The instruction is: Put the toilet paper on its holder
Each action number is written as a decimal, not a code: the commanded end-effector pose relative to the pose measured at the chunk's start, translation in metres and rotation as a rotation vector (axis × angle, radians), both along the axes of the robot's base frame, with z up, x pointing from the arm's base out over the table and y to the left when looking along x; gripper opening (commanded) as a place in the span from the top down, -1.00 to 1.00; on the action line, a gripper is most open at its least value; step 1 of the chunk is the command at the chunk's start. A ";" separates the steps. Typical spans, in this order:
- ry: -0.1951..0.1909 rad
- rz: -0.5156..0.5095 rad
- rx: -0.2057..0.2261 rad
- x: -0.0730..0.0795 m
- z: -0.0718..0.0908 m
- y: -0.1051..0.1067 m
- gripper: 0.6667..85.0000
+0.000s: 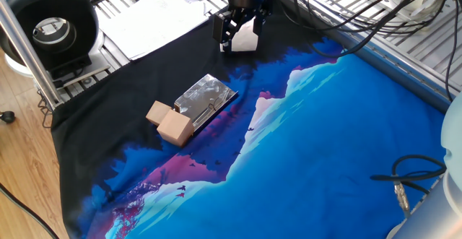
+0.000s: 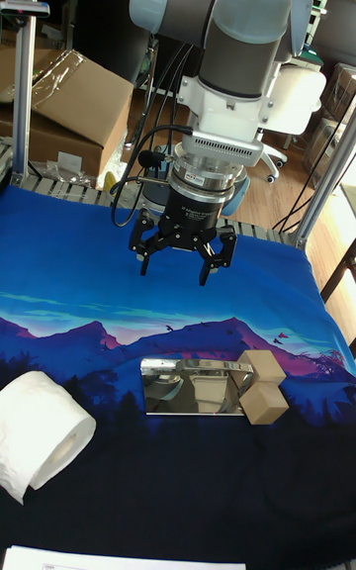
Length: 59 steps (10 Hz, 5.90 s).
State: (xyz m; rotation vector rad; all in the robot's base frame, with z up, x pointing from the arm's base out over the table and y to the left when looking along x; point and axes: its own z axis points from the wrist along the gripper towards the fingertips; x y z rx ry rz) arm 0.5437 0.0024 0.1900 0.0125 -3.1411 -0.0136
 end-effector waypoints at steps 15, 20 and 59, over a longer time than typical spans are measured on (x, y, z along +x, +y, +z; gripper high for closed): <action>-0.114 0.487 -0.009 0.014 -0.022 -0.032 -0.58; -0.145 0.682 -0.119 0.036 -0.026 -0.067 -0.83; -0.204 0.893 -0.062 0.136 -0.092 -0.156 -1.00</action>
